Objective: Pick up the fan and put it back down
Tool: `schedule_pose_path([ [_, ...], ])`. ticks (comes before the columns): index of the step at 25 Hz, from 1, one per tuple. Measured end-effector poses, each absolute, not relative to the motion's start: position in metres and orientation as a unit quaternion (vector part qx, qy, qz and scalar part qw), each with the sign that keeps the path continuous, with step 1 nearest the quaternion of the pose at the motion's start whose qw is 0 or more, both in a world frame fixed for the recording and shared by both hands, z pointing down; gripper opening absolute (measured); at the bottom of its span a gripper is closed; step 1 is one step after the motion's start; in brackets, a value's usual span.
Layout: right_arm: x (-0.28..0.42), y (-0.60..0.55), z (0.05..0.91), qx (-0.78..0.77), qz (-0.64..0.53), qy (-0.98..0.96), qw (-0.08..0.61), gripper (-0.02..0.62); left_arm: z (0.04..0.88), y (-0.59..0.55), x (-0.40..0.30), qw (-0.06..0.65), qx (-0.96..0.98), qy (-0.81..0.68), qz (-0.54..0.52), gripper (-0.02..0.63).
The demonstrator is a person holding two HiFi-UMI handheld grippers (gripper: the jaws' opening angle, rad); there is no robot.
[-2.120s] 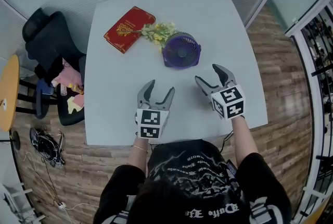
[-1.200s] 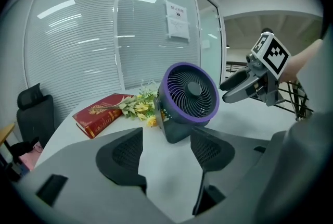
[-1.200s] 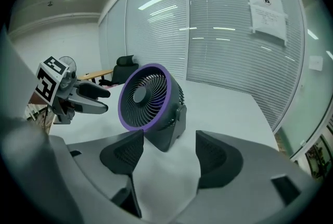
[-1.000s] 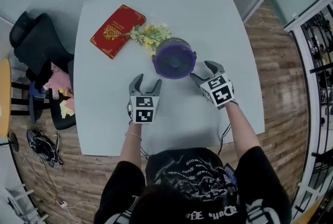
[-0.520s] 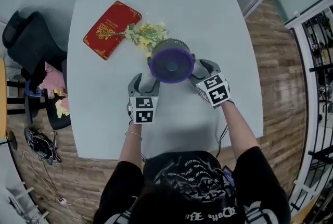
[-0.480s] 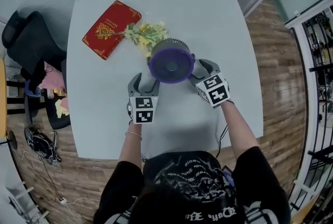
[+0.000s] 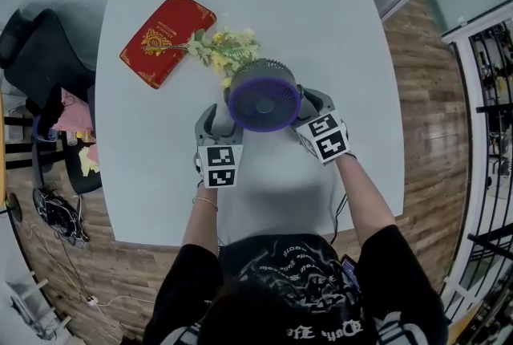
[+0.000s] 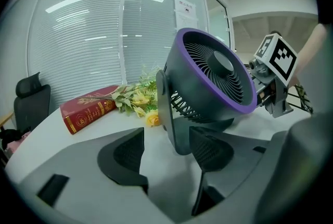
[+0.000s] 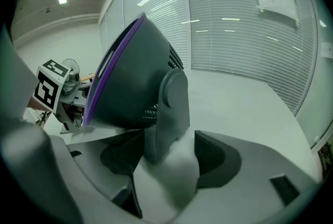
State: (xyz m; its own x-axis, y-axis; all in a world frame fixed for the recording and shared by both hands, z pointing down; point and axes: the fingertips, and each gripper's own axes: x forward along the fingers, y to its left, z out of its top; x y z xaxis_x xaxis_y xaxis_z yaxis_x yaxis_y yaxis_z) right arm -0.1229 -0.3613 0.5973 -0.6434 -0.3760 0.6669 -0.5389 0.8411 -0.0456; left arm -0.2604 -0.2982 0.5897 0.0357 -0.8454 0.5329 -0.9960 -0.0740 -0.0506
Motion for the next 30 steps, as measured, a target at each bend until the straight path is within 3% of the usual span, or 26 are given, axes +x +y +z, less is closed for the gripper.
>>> schedule_pose_path([
  [14, -0.138, -0.375, 0.614, 0.259, 0.104, -0.903, 0.328, 0.269, 0.604, -0.316, -0.265, 0.181, 0.693, -0.663, 0.218, 0.25],
  [16, -0.138, -0.377, 0.614, 0.264, 0.097, -0.903, 0.326, 0.252, 0.603, -0.32, -0.26, 0.173, 0.704, -0.653, 0.218, 0.221],
  [18, -0.137, -0.379, 0.612, 0.271, 0.1, -0.903, 0.319, 0.218, 0.602, -0.322, -0.262, 0.172, 0.7, -0.659, 0.216, 0.138],
  [21, -0.135, -0.38, 0.612, 0.276, 0.105, -0.903, 0.313, 0.204, 0.601, -0.324, -0.261, 0.168, 0.7, -0.658, 0.22, 0.124],
  [23, -0.135, -0.381, 0.611, 0.282, 0.111, -0.902, 0.309, 0.194, 0.601, -0.324, -0.259, 0.163, 0.702, -0.656, 0.226, 0.081],
  [30, -0.133, -0.382, 0.61, 0.292, 0.118, -0.897, 0.309, 0.167, 0.6, -0.322, -0.256, 0.16, 0.698, -0.659, 0.231, 0.075],
])
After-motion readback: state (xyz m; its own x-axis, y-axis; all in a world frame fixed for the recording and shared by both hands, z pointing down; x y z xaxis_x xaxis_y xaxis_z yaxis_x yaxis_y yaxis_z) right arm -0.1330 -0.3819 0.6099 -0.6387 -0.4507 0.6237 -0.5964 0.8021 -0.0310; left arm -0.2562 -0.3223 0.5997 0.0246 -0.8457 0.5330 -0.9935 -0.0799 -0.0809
